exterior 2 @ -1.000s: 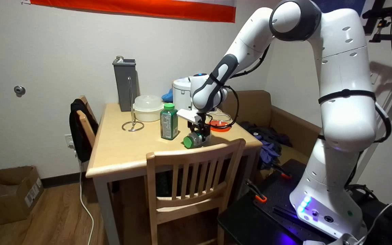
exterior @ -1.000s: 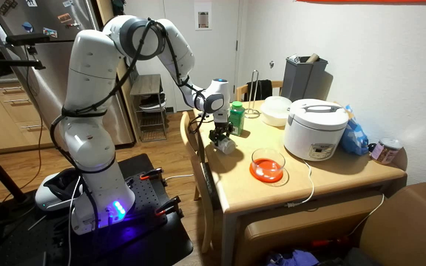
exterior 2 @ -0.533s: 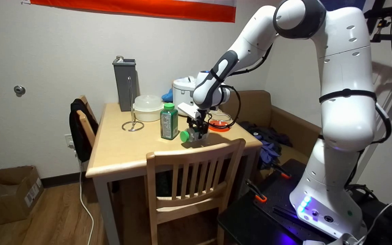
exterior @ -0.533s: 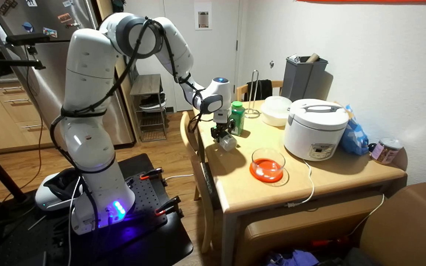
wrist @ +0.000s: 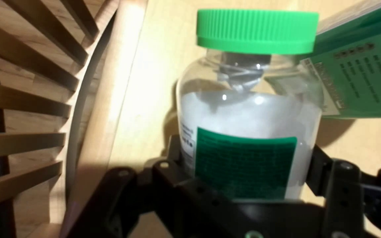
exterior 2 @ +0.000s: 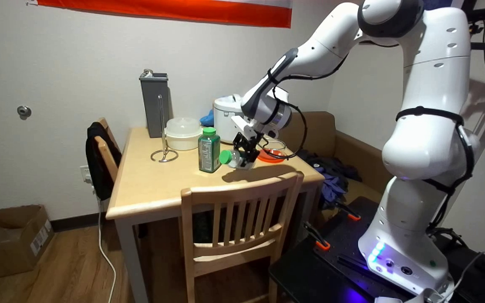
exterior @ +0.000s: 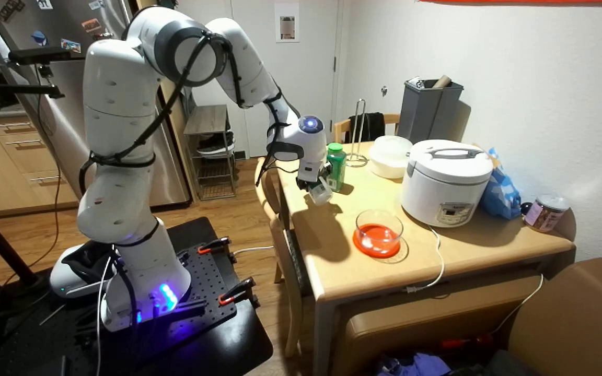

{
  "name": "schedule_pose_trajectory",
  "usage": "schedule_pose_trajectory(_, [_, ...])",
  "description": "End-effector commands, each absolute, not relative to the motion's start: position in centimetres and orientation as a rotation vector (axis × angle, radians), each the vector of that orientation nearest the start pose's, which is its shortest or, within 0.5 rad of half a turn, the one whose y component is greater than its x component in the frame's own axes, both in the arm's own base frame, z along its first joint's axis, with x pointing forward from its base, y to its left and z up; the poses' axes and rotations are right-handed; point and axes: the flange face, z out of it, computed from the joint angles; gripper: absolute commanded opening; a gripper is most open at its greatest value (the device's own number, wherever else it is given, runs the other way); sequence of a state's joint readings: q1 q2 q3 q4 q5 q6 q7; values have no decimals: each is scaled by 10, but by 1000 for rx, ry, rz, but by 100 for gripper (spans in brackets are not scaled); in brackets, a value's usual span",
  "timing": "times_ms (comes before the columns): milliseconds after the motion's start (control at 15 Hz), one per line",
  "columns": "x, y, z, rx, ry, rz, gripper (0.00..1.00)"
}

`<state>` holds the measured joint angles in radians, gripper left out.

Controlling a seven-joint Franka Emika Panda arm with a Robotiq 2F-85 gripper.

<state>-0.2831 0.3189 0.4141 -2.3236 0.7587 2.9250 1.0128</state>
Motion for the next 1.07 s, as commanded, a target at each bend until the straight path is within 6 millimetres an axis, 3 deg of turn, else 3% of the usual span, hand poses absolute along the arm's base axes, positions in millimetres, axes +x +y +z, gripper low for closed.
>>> schedule_pose_trajectory(0, [549,24,241,-1689,1865,21,58])
schedule_pose_trajectory(133, [554,18,237,-1613,1797,74,58])
schedule_pose_trajectory(267, [548,10,220,-1575,1747,119,58])
schedule_pose_trajectory(600, [500,-19,136,-1515,1722,235,58])
schedule_pose_trajectory(1000, [490,-29,122,-1426,1639,238,58])
